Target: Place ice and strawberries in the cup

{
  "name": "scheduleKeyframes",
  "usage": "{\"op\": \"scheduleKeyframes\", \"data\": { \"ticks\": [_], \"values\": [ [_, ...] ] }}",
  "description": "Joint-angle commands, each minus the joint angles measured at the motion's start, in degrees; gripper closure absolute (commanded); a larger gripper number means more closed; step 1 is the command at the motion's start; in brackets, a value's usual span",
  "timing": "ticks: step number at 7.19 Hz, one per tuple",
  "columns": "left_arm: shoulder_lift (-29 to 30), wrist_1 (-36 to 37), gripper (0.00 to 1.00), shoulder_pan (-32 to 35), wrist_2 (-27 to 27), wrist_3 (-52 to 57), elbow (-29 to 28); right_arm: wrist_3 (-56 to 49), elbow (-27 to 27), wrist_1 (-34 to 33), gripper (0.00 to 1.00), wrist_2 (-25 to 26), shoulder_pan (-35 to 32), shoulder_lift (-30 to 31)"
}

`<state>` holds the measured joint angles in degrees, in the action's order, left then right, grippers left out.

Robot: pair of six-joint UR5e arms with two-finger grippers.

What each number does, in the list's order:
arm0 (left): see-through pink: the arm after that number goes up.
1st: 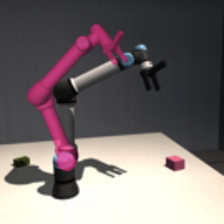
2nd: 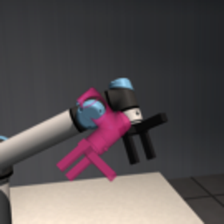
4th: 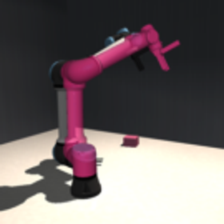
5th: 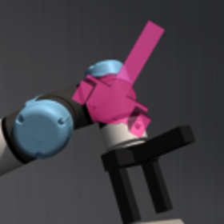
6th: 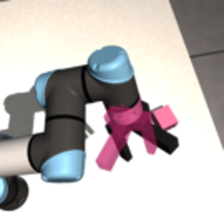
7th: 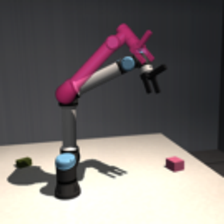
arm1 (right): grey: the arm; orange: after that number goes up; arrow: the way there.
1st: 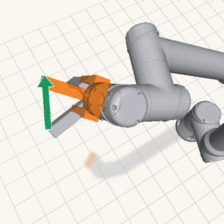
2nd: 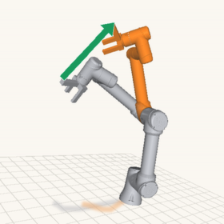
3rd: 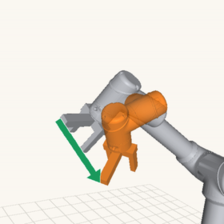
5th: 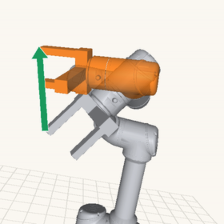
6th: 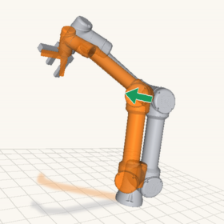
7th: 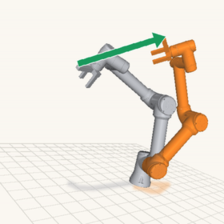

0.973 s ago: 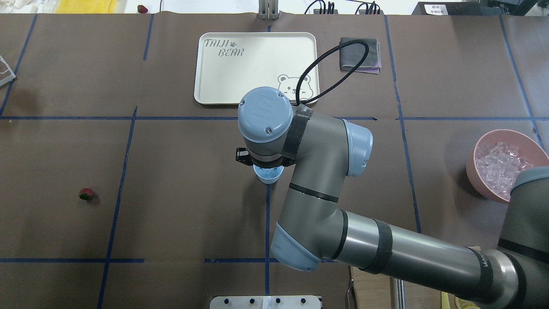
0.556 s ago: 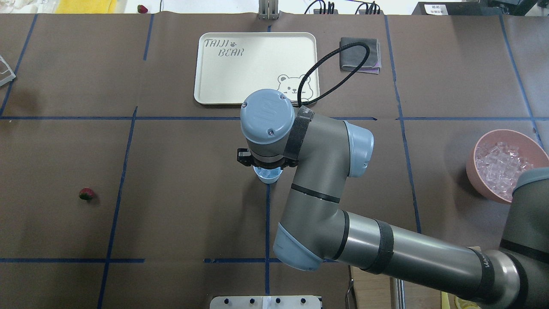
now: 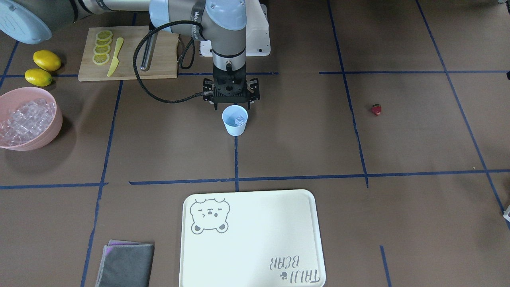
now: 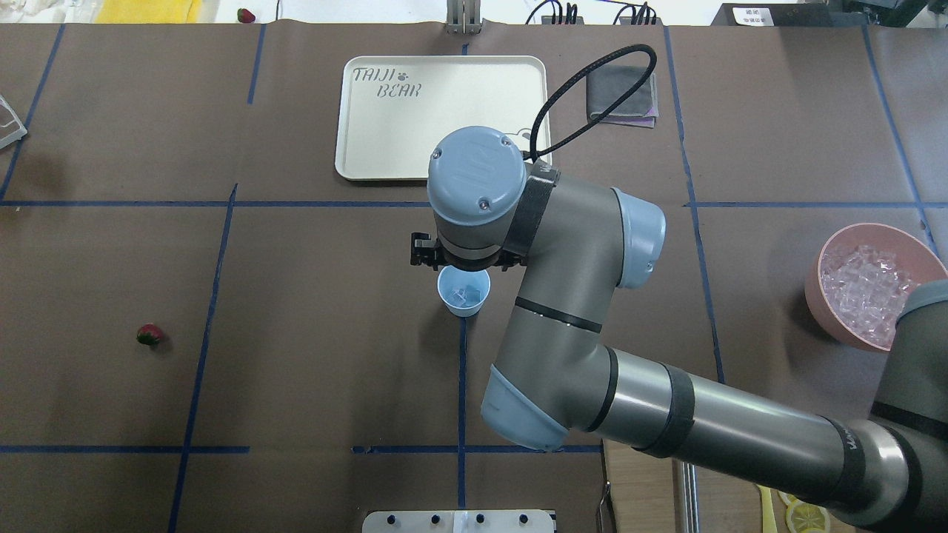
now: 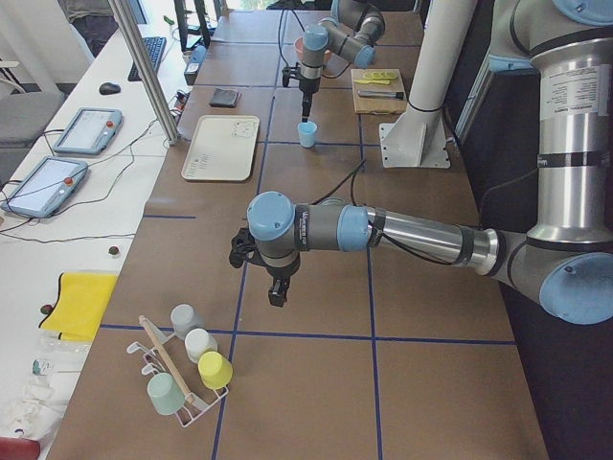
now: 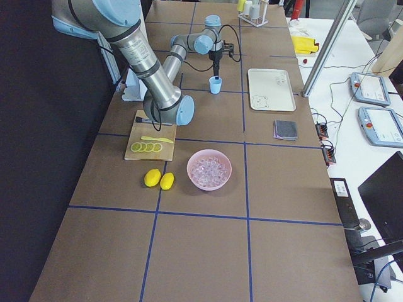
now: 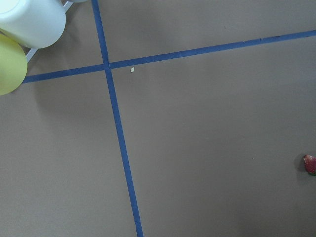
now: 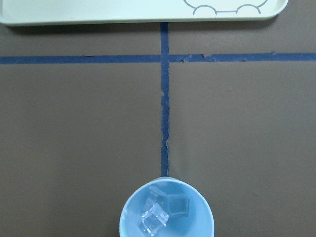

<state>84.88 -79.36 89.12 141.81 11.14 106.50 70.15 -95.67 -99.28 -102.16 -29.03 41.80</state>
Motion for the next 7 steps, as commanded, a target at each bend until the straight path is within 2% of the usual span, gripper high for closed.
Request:
{"op": "scheduleKeyframes", "data": {
  "ticks": [1,3,5,7],
  "values": [
    [1.94,-0.44,0.0,0.0,-0.3,-0.24,1.17,-5.95,-3.27,0.05,0.01,-1.36,-6.62,3.52],
    [5.55,-2.37,0.0,-0.09,0.13,-0.6,0.02,-23.66,-5.49,-0.04,0.01,-9.07,-16.44,10.37],
    [7.13,-3.33,0.0,-0.87,-0.04,-7.85,1.42,-43.67,-7.16,-0.13,0.01,-20.04,-31.18,19.23],
    [6.44,-4.31,0.0,-9.89,-3.98,-16.62,8.6,-66.0,-7.34,-0.48,0.01,-23.34,-43.51,28.91]
  ]
}}
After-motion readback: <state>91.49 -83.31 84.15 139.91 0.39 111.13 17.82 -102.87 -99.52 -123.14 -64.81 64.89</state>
